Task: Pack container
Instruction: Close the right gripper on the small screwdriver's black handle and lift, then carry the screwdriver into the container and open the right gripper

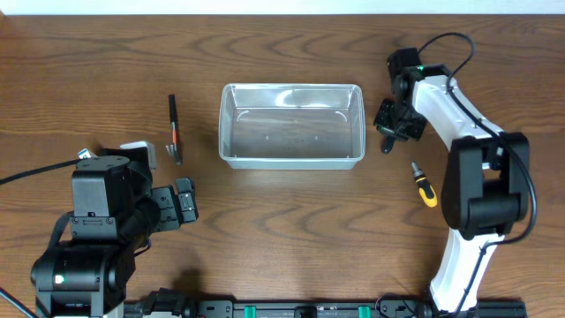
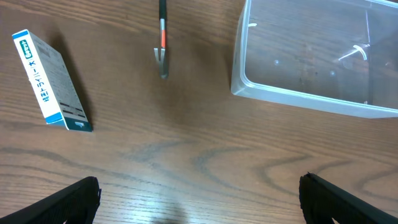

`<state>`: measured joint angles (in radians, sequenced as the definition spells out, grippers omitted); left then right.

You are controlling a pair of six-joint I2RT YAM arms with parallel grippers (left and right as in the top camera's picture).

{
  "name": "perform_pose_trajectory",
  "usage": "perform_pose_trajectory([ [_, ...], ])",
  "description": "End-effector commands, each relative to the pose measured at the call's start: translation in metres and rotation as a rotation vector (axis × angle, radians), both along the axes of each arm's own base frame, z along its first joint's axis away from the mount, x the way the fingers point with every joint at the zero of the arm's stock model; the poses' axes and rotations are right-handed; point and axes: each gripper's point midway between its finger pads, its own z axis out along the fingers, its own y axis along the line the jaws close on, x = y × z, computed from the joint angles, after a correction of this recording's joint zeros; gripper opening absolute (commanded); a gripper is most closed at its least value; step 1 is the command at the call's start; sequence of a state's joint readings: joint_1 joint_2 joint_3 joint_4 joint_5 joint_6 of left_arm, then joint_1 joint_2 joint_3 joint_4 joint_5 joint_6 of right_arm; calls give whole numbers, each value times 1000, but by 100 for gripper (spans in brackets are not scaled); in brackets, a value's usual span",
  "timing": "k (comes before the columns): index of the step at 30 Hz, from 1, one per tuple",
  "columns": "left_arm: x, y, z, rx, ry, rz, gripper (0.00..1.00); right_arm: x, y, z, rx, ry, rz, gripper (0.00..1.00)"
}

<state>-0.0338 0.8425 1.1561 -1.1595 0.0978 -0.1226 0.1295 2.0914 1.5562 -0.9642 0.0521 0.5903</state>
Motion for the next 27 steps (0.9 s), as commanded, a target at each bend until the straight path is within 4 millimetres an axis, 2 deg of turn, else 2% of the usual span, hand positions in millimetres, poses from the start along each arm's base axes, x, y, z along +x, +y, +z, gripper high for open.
perform_pose_trajectory([
  [1,0,1,2,11,-5,-8,98,5,-5,27,-31,-70,15,1],
  [6,0,1,2,11,-5,-8,98,9,-5,53,-34,-136,63,1],
  [11,0,1,2,11,-5,-8,98,14,0,92,-85,-237,233,1],
  [14,0,1,2,11,-5,-8,98,18,17,120,-114,-321,425,1],
  [16,0,1,2,11,-5,-8,98,18,35,139,-143,-376,589,1],
  [19,0,1,2,11,-5,-8,98,9,70,156,-168,-422,868,1],
  [22,0,1,2,11,-5,-8,98,-7,108,159,-172,-428,1153,1],
  [27,0,1,2,11,-5,-8,98,-25,160,153,-172,-456,1542,1],
])
